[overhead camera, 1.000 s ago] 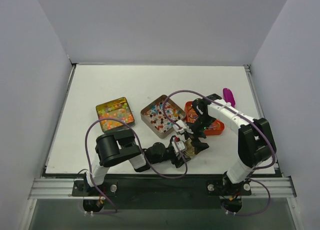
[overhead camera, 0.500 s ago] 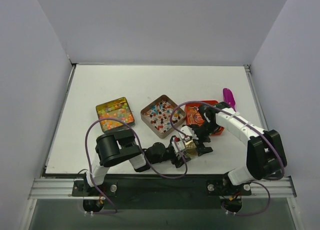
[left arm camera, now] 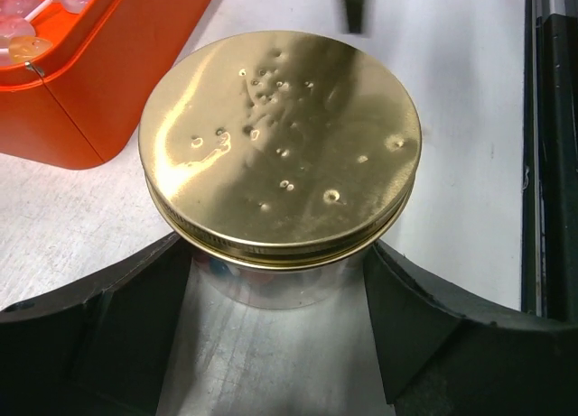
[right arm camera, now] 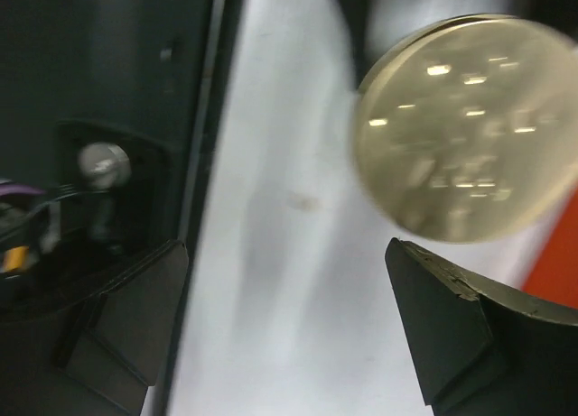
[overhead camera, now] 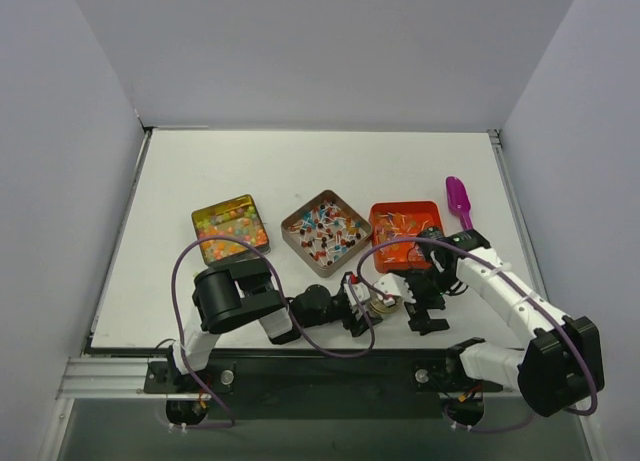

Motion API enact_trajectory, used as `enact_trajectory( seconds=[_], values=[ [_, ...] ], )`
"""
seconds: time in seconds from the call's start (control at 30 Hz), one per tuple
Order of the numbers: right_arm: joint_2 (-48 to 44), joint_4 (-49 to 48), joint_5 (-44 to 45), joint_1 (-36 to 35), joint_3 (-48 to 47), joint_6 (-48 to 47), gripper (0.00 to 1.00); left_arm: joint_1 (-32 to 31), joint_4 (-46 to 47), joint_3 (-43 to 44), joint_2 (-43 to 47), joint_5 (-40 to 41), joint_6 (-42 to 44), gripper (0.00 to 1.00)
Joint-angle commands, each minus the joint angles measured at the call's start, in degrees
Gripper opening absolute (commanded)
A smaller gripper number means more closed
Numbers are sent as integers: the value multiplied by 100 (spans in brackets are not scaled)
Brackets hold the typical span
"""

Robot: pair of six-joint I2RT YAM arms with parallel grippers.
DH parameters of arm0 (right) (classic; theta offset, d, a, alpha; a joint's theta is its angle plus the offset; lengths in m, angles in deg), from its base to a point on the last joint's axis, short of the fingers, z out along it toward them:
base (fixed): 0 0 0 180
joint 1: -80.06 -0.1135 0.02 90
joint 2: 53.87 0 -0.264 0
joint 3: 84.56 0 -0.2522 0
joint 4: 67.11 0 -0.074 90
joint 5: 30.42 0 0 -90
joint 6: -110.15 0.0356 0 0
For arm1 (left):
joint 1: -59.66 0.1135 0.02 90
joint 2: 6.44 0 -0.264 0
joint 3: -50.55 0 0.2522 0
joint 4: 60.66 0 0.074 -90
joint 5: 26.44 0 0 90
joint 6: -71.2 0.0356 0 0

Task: Pack the candies
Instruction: Screw the bottle lid onto the packing bottle.

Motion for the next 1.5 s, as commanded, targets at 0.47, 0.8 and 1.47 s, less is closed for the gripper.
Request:
enact_trajectory(
  seconds=[0.47, 0.8, 1.47],
  values=[
    [572, 561, -931, 283, -1308, -1016, 100, 185, -2843, -331, -602, 178, -297, 0],
    [1812, 455, -800, -245, -1563, -2300, 100, 185, -2887, -313, -602, 222, -244, 0],
    [2392, 331, -492, -465, -1501, -2189, 97, 317, -3019, -217, -725, -24, -376, 0]
  ],
)
